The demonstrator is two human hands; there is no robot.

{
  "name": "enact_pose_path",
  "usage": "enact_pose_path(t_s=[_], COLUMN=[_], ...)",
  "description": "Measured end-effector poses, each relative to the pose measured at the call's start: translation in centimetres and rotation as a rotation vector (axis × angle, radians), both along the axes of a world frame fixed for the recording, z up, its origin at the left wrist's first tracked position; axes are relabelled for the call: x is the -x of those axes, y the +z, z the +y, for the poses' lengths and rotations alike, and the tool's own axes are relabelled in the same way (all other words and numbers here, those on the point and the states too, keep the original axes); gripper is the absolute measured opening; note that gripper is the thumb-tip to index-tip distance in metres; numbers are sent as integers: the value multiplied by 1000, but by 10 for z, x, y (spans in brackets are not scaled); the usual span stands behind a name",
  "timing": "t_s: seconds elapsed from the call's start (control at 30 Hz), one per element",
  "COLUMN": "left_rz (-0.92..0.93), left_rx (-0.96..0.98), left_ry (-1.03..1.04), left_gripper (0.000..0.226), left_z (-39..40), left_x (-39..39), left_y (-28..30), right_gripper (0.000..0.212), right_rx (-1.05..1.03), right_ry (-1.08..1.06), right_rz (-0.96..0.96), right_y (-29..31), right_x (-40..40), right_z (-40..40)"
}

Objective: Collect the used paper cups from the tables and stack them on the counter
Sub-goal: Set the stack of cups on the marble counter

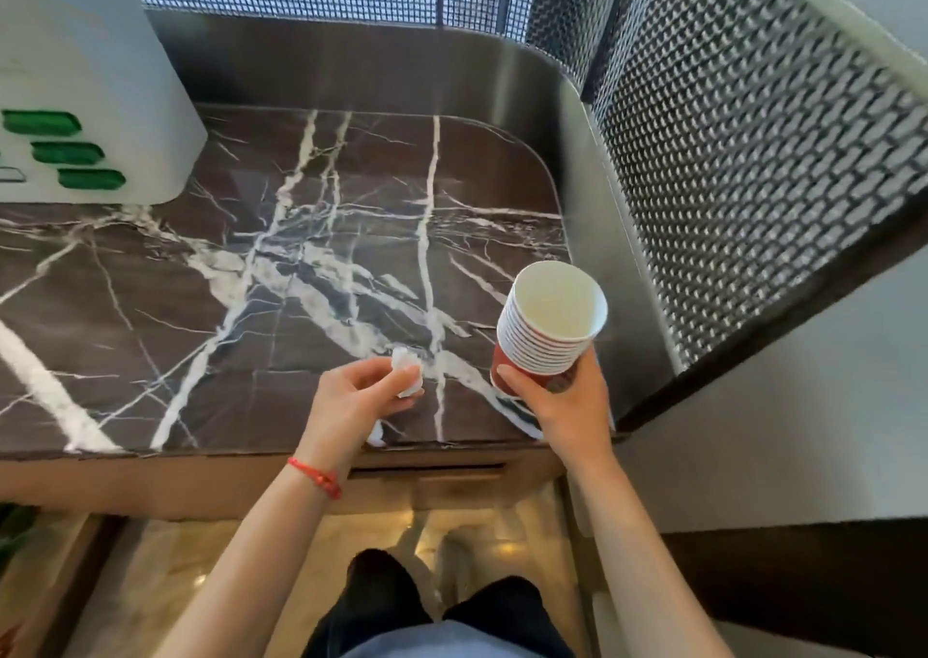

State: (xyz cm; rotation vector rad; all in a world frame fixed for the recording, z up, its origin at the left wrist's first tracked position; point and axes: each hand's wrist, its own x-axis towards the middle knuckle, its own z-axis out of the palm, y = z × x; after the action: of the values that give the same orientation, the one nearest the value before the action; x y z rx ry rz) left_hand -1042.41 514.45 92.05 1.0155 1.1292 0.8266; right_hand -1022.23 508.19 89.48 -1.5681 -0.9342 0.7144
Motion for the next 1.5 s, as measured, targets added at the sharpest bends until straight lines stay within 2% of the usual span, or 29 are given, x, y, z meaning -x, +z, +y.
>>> enact_pose_path(t_s=[0.2,0.43,0.57,0.7,1.0,1.33,1.5], left_rz=[-31,51,39,49,39,31,3], left_rx=[84,37,55,57,50,45,74], left_ry=[-12,-117,-123,-139,-153,-154,-124], left_gripper=[6,9,12,11,15,20,16], left_z=[29,64,74,78,79,72,70], left_x=[-22,-30,-30,-30,-28,-23,-21], left_y=[-4,-5,-4,-6,-2,-1,0], right_gripper=[65,76,84,70,58,64,64], right_rx=[42,35,55,49,19,29,46], right_ry=[-44,-186,-227,-273,-368,-408,-401], right_rz=[-8,-3,16,20,-60,-143,-72], right_y=[-20,-27,-27,-31,-22,-19,-23], right_x=[-11,-10,-6,-6,-33,-49,-47], right_z=[24,41,43,49,99,136,135])
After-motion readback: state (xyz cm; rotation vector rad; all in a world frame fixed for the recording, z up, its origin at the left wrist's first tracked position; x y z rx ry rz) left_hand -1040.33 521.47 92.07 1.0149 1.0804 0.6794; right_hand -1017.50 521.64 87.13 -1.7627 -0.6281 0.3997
